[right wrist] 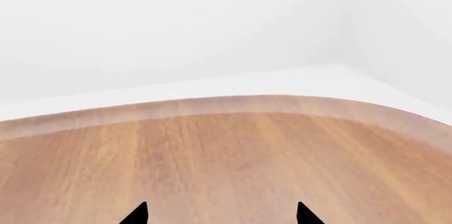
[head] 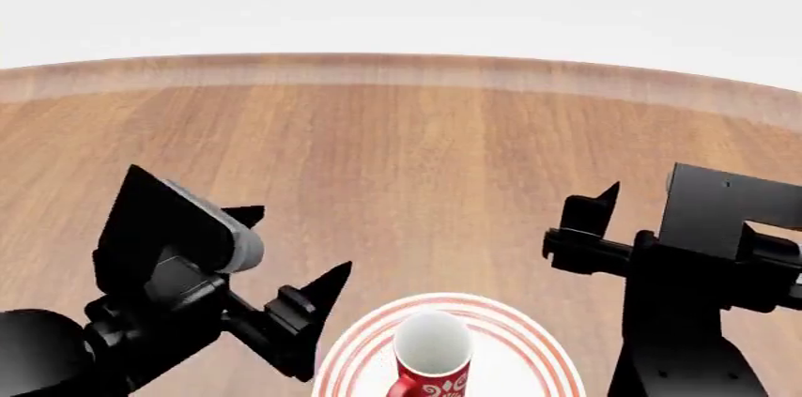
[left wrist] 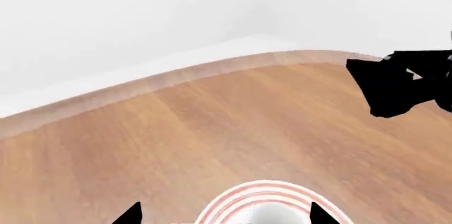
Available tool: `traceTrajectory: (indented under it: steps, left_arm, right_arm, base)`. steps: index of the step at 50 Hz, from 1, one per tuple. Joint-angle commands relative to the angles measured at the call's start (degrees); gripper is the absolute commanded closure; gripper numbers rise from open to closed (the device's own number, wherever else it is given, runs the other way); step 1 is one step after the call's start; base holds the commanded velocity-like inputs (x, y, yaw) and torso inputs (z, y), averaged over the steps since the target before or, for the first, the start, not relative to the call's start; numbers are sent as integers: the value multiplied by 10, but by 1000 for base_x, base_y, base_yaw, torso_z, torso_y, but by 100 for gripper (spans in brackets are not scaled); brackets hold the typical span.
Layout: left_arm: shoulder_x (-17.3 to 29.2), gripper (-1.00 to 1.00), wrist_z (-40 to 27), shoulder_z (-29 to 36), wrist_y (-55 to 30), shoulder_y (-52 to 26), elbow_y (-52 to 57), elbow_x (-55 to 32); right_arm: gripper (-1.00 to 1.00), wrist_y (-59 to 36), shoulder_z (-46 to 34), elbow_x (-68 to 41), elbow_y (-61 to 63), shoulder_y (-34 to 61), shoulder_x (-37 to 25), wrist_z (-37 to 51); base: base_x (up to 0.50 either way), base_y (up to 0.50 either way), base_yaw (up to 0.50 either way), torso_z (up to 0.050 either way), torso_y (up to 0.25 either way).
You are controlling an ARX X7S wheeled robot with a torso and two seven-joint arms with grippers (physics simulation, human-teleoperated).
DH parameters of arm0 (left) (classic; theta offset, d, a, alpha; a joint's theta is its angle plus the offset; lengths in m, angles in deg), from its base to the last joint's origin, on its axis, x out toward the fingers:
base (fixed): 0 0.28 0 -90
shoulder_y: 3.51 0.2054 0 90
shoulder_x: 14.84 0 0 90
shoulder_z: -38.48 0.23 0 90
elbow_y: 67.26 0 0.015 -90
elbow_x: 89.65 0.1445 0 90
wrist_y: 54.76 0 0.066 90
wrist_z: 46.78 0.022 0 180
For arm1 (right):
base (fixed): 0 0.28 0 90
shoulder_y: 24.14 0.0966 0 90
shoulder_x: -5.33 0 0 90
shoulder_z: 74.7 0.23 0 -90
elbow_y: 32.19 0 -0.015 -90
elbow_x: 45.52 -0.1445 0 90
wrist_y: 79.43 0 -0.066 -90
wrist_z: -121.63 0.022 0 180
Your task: Pick up the red mug and put it on the plate
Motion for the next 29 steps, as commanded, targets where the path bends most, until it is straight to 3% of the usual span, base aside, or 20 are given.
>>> traceTrajectory:
  steps: [1, 10, 29]
  left_arm:
    - [-22, -100, -232, -70, 90, 22, -14, 50]
    - [-32, -100, -264, -71, 116, 17, -26, 115]
    - [-39, -100, -257, -78, 122, 13, -49, 119]
  right_arm:
    - [-100, 20, -28, 0, 57, 2, -4, -21]
    - [-100, 36, -72, 17, 92, 15, -5, -34]
    - [-100, 12, -89, 19, 146, 36, -7, -21]
  base:
    - [0, 0, 0, 0, 0]
    - [0, 0, 0, 0, 0]
    - [0, 0, 0, 0, 0]
